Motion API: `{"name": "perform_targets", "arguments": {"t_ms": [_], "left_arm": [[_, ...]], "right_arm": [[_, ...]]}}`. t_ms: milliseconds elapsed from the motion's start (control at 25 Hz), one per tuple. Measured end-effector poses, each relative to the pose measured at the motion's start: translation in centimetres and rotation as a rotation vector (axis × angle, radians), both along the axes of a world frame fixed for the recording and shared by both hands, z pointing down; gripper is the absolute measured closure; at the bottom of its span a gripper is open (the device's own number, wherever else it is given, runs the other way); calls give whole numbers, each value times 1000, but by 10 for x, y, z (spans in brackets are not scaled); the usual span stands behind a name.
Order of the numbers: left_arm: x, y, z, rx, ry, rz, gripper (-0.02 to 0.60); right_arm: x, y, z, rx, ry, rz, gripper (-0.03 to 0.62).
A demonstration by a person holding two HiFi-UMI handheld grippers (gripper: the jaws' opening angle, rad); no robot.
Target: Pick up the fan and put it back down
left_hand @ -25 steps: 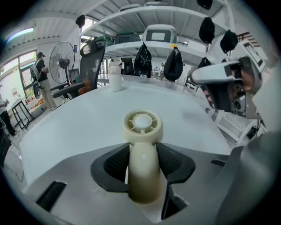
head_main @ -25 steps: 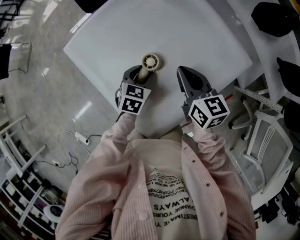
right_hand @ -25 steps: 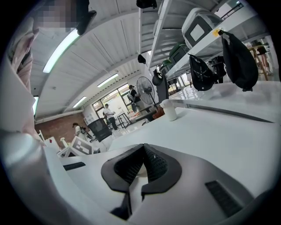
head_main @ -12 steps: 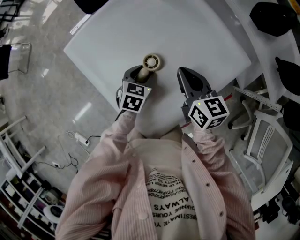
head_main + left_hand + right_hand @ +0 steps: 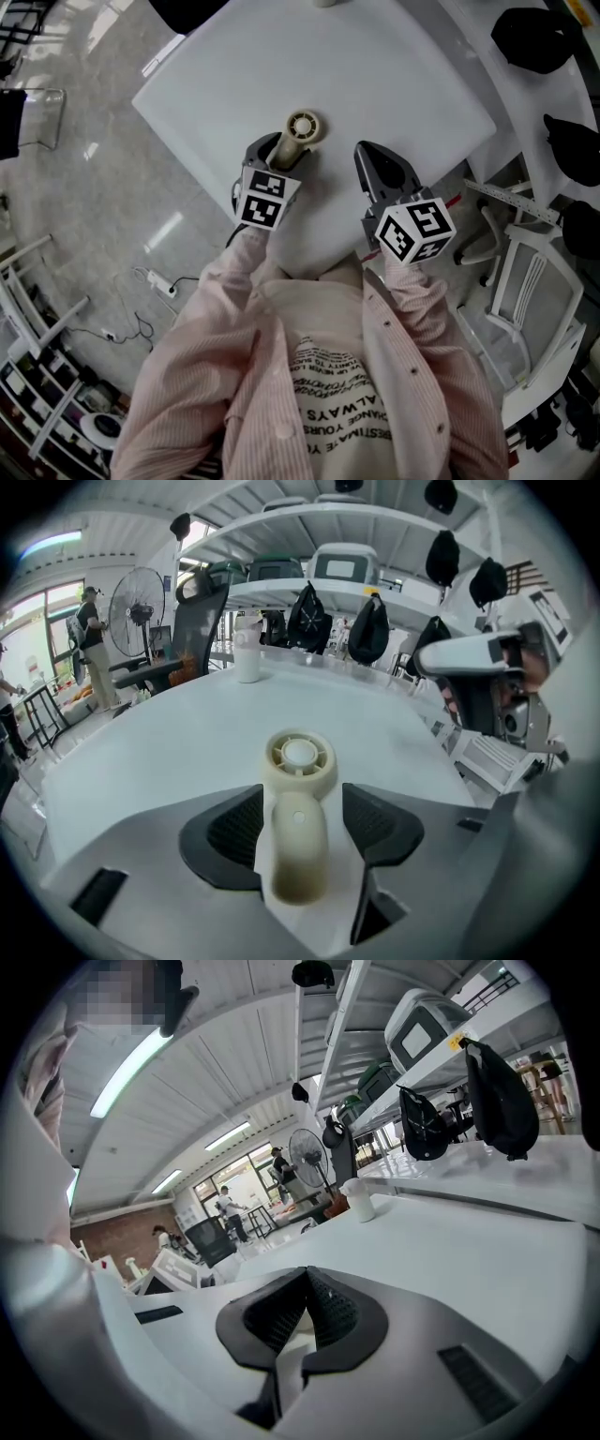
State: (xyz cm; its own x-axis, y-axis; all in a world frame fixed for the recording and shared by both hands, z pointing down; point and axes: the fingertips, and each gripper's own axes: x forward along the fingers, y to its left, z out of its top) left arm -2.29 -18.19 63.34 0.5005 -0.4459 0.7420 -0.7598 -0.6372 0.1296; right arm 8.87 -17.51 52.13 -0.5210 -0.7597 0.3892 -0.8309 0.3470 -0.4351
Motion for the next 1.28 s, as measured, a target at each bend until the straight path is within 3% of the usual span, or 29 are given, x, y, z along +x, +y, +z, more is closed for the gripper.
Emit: {"name": "perform_targets", "arguments": {"t_ms": [80,160,320,640,1280], "left_arm": [[-2,2,-11,36,6,5,349],[-3,3,-23,78,11,11,409],[-4,8,-46,133,31,7,471],[-8,24,-93,214,61,-20,555],[-58,50,-197,387,176,-147,578]], "right_arm": [[-2,3,-5,8,-1,-6,595],[-5,6,-9,18,-3,-15,595],[-6,15,-19,37,-6,-18,595],[-4,24,-48,98,8,-27,595],[-18,33,-114,228,12,-81,595]]}}
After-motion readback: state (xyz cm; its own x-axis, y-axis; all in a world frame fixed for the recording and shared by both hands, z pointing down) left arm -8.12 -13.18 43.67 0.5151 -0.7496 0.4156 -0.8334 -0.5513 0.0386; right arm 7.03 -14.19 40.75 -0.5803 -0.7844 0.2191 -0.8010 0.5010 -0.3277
